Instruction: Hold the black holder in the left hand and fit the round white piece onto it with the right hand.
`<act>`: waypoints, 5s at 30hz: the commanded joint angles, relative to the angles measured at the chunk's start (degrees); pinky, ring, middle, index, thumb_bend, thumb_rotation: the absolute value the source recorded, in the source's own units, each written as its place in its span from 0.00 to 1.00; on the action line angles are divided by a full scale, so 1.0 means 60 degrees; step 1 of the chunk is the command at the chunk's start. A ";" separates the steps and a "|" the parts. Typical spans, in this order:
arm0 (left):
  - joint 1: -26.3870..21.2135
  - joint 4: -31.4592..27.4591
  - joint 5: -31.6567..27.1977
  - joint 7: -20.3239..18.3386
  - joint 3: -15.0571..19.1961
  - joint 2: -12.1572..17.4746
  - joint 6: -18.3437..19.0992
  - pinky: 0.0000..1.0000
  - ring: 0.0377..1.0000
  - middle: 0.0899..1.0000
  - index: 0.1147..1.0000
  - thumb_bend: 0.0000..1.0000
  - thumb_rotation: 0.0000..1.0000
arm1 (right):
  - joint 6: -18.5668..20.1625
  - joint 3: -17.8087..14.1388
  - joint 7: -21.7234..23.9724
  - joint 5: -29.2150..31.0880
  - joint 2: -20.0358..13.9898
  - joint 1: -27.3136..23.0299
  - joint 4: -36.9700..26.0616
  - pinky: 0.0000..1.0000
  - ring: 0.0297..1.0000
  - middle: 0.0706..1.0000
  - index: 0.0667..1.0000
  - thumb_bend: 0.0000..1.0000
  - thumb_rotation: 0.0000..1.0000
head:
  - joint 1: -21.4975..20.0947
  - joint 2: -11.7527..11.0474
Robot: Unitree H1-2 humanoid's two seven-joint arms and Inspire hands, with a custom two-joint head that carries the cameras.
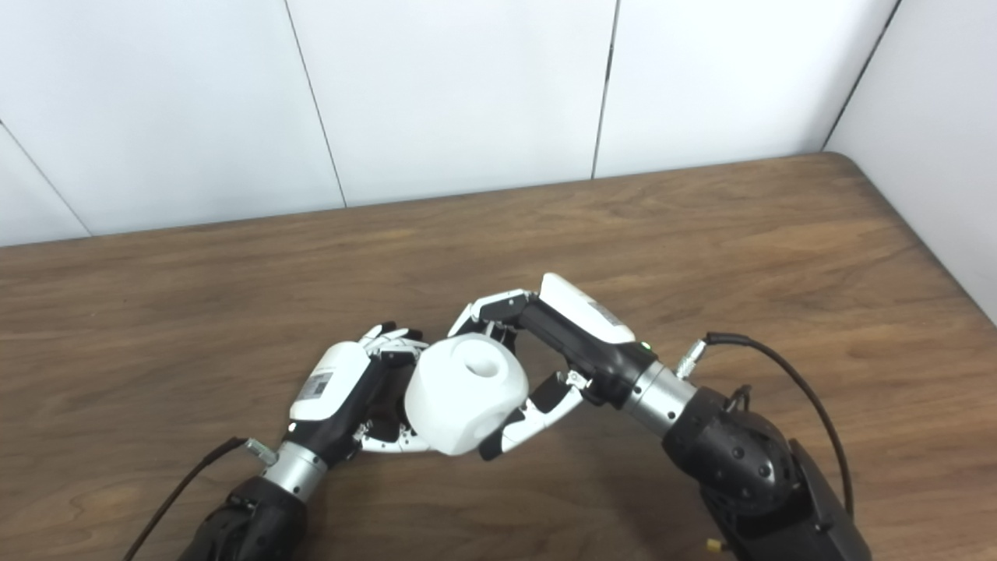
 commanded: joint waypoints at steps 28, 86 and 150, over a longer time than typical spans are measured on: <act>0.0011 0.0087 0.0224 0.0069 -0.0575 -0.0338 0.0258 0.97 0.87 0.70 0.41 0.52 0.06 | -0.2600 0.0054 0.0354 -0.0596 -0.0445 -0.2481 0.0847 0.28 0.37 0.51 0.45 0.51 0.12 | 0.0124 -0.0413; 0.0271 -0.1039 0.0085 -0.0322 -0.0477 -0.0340 0.0468 0.98 0.87 0.70 0.41 0.52 0.06 | -0.4113 0.0142 0.0427 -0.1029 -0.0907 -0.1923 0.2321 0.28 0.36 0.45 0.45 0.52 0.00 | 0.0215 -0.0193; 0.0236 -0.1151 0.0224 -0.0410 -0.0487 -0.0684 0.0657 0.99 0.87 0.69 0.41 0.52 0.06 | -0.4575 0.0591 0.0468 -0.1032 -0.0929 -0.1819 0.2811 0.27 0.35 0.46 0.45 0.52 0.00 | 0.0442 0.0043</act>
